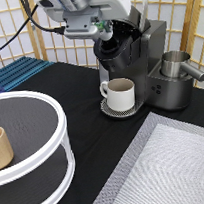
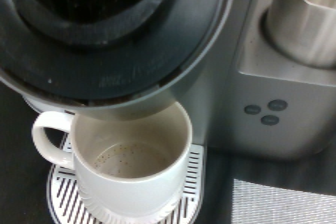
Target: Make coffee
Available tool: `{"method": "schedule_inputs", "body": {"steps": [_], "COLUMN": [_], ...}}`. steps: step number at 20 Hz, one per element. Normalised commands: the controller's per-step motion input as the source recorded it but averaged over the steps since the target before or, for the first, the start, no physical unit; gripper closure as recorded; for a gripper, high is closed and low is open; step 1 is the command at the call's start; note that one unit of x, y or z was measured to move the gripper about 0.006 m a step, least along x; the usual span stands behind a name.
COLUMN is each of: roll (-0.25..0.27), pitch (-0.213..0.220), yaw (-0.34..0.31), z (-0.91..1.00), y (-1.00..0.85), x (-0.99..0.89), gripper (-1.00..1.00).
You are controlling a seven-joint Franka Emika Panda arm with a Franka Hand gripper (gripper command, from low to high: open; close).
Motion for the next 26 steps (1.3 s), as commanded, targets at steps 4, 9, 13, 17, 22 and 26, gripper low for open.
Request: {"method": "schedule_inputs", "body": {"steps": [4,9,13,17,22,26], "roll": [-0.001,-0.004,-0.007,-0.051,-0.128,-0.178], "pitch": [-0.029,-0.037,-0.034,-0.034,-0.006,0.000], "yaw": [-0.040,-0.064,-0.074,-0.094,-0.105,-0.113], "z": [-0.17,-0.14,-0.08,-0.03,-0.01,-0.02], "y": [0.01,0.00,0.00,0.12,0.34,0.38], "x": [-0.01,0.02,0.02,0.00,-0.02,-0.10], "gripper": [1.00,1.00,1.00,1.00,1.00,1.00]}}
